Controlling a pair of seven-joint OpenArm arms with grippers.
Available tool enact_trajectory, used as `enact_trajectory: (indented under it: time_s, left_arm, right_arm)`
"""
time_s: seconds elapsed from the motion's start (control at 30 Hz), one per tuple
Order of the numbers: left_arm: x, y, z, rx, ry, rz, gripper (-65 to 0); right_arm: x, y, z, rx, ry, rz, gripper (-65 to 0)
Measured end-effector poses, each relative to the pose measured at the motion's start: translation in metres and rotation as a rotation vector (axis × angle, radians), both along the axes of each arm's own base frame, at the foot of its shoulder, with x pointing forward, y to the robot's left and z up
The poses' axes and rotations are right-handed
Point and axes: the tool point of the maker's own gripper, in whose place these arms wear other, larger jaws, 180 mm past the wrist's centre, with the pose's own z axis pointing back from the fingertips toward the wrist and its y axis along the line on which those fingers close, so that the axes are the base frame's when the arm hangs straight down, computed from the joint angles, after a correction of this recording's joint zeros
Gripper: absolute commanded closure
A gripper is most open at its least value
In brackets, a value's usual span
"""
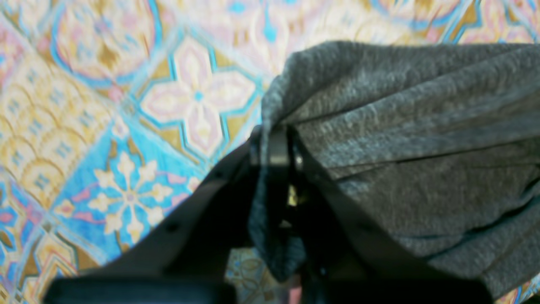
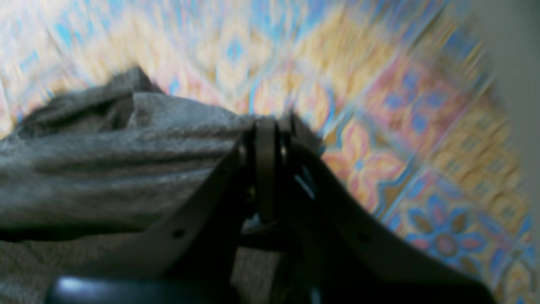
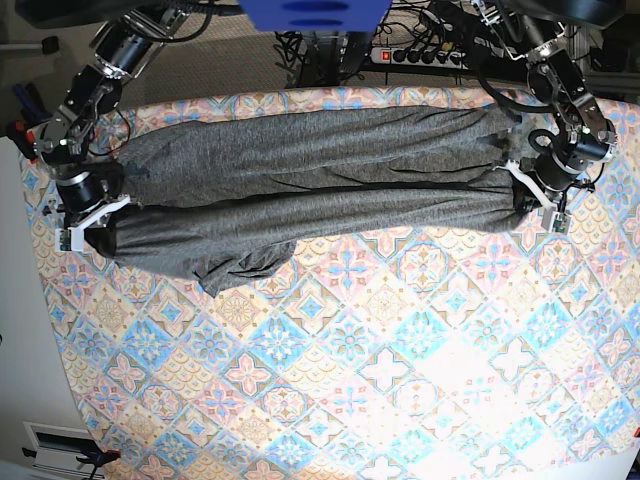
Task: Layout the t-shirt on the table in an organized manner, then fold the t-shirt properly
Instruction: 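Fold the grasped middle over toward the held edge with both grippers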
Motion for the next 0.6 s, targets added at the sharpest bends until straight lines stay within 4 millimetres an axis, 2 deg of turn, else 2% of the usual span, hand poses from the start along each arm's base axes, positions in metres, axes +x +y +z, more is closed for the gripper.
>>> enact_trajectory:
  time_s: [0.13, 0.3, 0.47, 0.6]
  left_arm:
    - [-0.006, -0.001, -0.004, -0.004, 0.011, -0.001, 0.0]
    - [-0.016, -0.001, -0.010, -0.003, 0.038, -0.003, 0.0]
    - [-0.015, -0.006, 0.009, 0.032, -0.013, -0.031, 0.0]
    - [-0.017, -0.005, 0.010, 0.045, -0.004, -0.033, 0.0]
  right_arm:
    - [-0.013, 0.003, -0.009, -0.012, 0.046, 0.003, 0.0]
    - [-0.009, -0.006, 0.009, -0.027, -0.009, -0.022, 0.0]
    - [-0.023, -0.021, 0.003, -0.035, 0.020, -0.067, 0.0]
    - [-0.031, -0.021, -0.004, -0.034, 0.048, -0.067, 0.0]
